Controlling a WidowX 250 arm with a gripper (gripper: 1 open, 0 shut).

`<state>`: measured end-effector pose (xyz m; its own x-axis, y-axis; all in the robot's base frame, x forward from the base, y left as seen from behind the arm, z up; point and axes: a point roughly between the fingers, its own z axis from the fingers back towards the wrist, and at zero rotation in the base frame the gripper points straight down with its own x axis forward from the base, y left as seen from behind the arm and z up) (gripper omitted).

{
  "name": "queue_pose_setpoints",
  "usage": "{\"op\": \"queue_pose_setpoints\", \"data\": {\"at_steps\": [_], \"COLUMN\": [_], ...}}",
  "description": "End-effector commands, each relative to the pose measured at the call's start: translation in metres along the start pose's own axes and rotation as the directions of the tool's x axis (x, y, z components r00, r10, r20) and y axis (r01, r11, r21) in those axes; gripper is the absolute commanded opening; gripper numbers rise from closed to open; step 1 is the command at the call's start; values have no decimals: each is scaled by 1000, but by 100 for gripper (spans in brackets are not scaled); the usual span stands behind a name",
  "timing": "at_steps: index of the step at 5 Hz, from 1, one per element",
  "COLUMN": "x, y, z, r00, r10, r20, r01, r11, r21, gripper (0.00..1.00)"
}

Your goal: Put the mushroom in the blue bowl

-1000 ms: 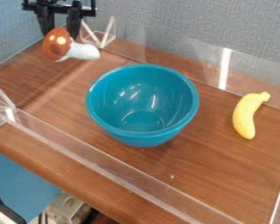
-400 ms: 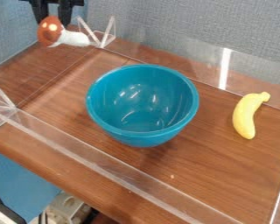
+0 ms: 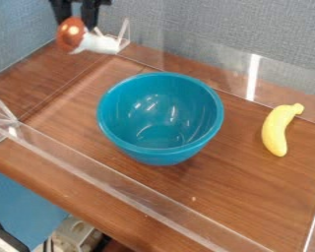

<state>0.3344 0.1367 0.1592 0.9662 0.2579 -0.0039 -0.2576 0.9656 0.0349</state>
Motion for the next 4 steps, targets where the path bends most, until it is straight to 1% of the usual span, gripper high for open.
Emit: {"op": "queue_pose_setpoints", "data": {"at_steps": [1,2,3,4], "x": [-20,-40,-61,-73], "y": [-38,-83,-120,-150], "z": [35,32,11,-6], "r00": [986,955,908,871], "r10": [-143,-289,-416,-488], "r20": [80,73,54,47], "r01": [145,291,417,489], "r11": [989,957,909,872], "r21": [-9,-17,-17,-4], "gripper": [0,0,0,0]}}
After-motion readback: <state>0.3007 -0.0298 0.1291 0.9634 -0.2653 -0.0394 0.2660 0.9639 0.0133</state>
